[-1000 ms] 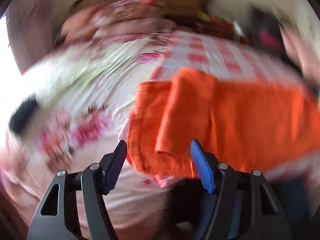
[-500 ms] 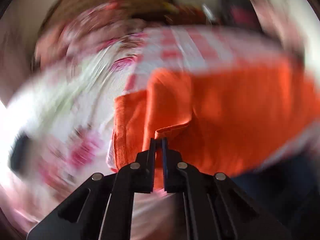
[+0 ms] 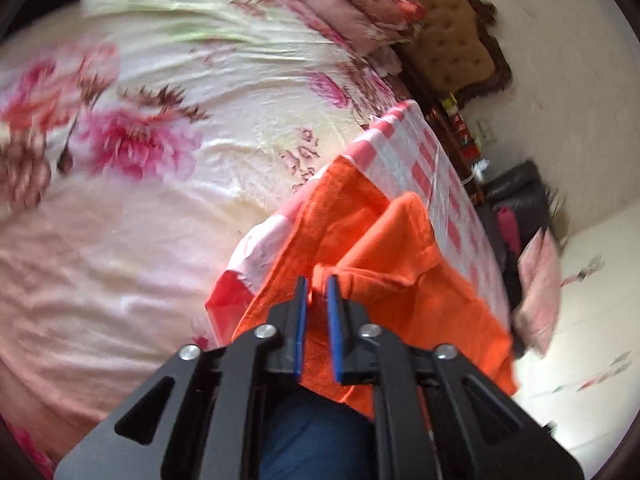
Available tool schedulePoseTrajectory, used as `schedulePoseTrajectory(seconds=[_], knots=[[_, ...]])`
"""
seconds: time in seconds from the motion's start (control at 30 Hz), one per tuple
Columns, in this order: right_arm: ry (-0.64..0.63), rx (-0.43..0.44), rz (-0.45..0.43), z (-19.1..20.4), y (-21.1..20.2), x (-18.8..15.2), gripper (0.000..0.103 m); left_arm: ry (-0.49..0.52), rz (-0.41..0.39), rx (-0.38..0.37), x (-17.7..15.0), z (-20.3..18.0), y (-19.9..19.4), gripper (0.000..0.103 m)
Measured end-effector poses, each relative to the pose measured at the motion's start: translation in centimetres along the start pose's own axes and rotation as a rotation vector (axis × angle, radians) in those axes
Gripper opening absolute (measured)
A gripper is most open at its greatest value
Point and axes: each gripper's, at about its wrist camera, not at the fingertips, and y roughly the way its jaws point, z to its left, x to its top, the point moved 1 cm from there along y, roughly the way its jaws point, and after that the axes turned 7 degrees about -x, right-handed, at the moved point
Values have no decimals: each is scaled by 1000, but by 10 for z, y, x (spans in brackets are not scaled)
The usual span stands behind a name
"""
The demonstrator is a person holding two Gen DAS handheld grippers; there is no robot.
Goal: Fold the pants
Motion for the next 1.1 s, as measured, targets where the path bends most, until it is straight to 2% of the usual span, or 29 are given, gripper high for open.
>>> schedulePoseTrajectory(seconds=[0.03,0.13,0.2,0.33,0.37,0.4,0.43,0.47,0.5,0.63,0.7,0.8,0.9,0.93,1.0,1.03,1.07,1.1], knots=[[7,0,-3,-1,-1,0,69,92,-3,56,-2,-14,1,36],[32,-3,-18,-6,-6,-1,69,294,16,177,-10,-41,7,37],[52,2,-23,-11,-8,-1,71,459,23,290,-23,-60,17,37],[60,29,5,-11,-3,-5,71,666,68,393,-46,-78,36,36],[62,38,8,-10,-2,-5,71,702,82,426,-50,-79,42,31],[66,52,8,-9,-1,-5,70,735,94,462,-53,-81,48,9],[69,62,0,-9,-1,-4,65,741,96,472,-54,-81,48,7],[61,63,-23,-6,-3,-4,36,724,94,455,-52,-82,46,7],[51,49,-24,-4,-3,-4,16,701,91,424,-48,-84,42,7],[54,132,-37,11,-24,3,14,497,34,224,-4,-101,4,7],[80,192,-41,17,-38,15,14,379,11,80,29,-109,-16,6],[140,250,-33,28,-50,43,14,163,45,-128,84,-115,-21,6],[198,256,-10,49,-48,92,14,-29,119,-214,144,-121,10,6],[199,247,-10,57,-45,107,14,-60,126,-216,161,-125,22,6],[177,229,-36,84,-38,153,14,-131,91,-197,198,-129,45,6],[172,258,-56,91,-37,166,14,-181,65,-209,208,-126,49,6],[131,304,-116,104,-39,181,14,-227,32,-226,213,-122,48,6],[69,302,-204,111,-46,188,14,-259,-8,-264,208,-119,43,6]])
